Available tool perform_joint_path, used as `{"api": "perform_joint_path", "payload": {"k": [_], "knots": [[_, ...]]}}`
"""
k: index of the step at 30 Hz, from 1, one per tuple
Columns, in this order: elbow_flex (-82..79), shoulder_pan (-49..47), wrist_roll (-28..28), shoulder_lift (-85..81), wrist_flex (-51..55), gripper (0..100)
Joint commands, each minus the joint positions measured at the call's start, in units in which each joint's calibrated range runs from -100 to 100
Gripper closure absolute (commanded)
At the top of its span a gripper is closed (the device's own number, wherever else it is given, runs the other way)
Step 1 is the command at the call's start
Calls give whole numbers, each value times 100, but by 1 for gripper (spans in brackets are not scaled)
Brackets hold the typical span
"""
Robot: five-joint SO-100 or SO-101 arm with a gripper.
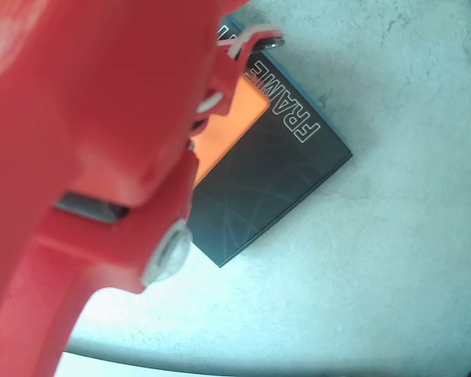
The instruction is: Grab the white handle of the orange box
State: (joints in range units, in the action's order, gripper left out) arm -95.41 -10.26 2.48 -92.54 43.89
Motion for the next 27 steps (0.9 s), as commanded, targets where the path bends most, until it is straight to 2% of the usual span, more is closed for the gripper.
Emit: {"api": "perform_joint_path", "payload": {"k": [1, 18, 21, 23, 27], "knots": [[-308, -86, 10, -147, -286, 99], [-264, -78, 136, -172, -311, 99], [-96, -78, 872, -147, -844, 98], [-78, -78, 1624, -139, -1360, 98], [-184, -101, 2867, -139, -2993, 98]]}}
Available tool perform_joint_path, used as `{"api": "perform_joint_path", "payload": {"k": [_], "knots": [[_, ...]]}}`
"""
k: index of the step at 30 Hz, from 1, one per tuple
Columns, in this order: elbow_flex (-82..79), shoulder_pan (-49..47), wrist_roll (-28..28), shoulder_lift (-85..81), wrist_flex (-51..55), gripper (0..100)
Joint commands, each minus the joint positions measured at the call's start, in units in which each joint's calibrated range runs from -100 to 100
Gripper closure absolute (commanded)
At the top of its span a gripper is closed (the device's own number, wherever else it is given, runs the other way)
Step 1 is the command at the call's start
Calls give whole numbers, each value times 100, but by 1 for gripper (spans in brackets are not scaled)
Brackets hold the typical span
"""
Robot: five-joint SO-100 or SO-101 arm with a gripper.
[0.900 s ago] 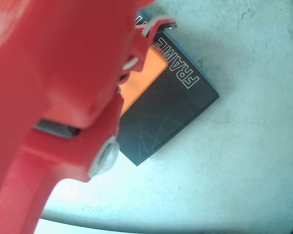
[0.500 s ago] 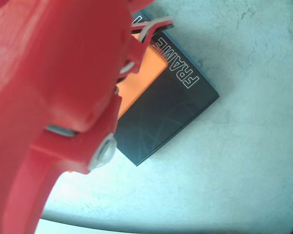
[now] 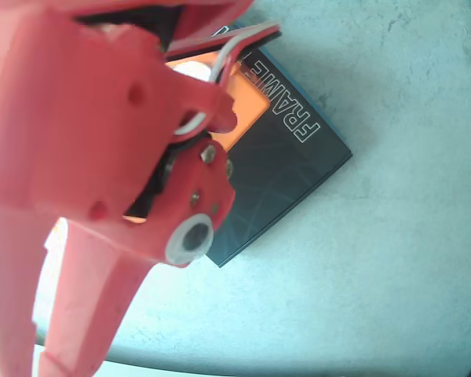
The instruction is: Grab the white handle of the orange box
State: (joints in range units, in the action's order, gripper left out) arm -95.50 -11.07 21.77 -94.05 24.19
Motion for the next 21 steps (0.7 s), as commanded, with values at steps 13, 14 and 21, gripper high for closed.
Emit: {"api": "perform_joint_path", "payload": {"k": [13, 14, 21], "knots": [[977, 10, 4465, 1227, -2919, 77], [1269, -52, 4460, 1345, -2825, 77], [3440, -532, 3760, 2619, -2233, 78]]}}
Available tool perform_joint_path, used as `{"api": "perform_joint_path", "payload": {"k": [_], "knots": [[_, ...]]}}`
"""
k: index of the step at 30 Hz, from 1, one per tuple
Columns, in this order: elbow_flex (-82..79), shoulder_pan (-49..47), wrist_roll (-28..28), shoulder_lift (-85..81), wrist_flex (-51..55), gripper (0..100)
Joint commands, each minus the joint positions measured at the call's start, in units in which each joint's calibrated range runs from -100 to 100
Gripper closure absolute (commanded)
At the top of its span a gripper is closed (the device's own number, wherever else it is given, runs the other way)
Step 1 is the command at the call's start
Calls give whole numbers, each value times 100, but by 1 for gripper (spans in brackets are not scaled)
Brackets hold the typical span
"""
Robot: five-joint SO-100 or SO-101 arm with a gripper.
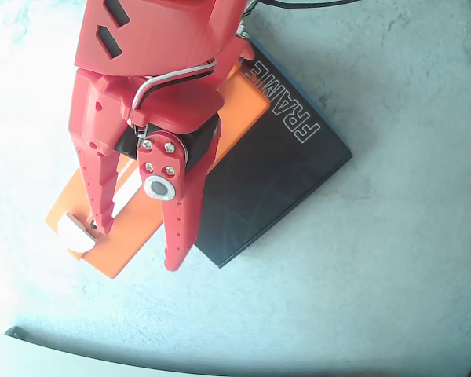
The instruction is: Grab the white handle of the orange box
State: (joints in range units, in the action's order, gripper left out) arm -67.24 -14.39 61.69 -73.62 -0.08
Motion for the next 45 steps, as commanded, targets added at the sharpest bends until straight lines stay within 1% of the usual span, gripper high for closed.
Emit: {"api": "perform_joint_path", "payload": {"k": [1, 5, 8, 10, 12, 14, 16, 17, 23, 27, 35, 38, 45], "knots": [[853, -278, -311, 779, 195, 78], [1775, -533, -761, 1487, 212, 78], [2448, -735, -996, 1993, 330, 78], [2997, -828, -1178, 2255, 702, 78], [3538, -874, -1560, 2440, 1159, 78], [4061, -874, -2077, 2575, 1641, 78], [4442, -820, -2443, 2609, 2030, 78], [4548, -812, -2537, 2609, 2191, 78], [4601, -611, -2620, 2601, 2301, 78], [4690, -557, -2928, 2601, 2284, 78], [4708, -533, -3315, 2533, 1557, 78], [4672, -456, -3320, 2390, 1506, 78], [4947, -371, -3581, 2322, 1540, 78]]}}
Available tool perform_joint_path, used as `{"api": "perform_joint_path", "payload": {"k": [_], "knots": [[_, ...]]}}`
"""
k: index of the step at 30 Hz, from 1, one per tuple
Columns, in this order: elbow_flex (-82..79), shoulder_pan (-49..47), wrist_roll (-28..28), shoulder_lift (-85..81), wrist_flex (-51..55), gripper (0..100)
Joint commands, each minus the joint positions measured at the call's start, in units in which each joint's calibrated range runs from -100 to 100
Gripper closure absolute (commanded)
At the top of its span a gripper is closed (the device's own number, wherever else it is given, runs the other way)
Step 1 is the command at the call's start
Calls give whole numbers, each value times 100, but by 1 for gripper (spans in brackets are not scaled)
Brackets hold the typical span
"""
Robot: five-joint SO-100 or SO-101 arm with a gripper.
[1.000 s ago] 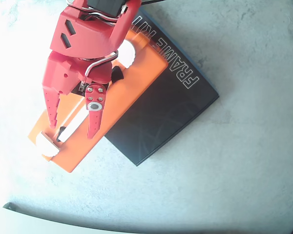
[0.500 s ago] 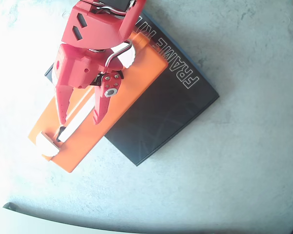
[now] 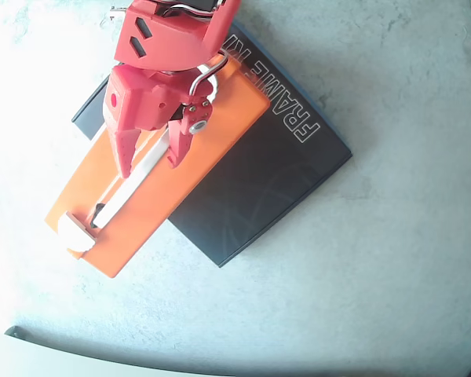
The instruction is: Grab the white handle of the orange box
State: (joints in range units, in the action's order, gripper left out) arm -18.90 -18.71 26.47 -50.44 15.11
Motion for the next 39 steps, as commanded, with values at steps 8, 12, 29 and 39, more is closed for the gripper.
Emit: {"api": "perform_joint_path", "payload": {"k": [8, 12, 29, 39], "knots": [[379, 70, -242, 13, 37, 78], [326, 62, -273, 13, 46, 78], [512, 248, -273, 4, 46, 87], [672, 434, -273, 47, 54, 84]]}}
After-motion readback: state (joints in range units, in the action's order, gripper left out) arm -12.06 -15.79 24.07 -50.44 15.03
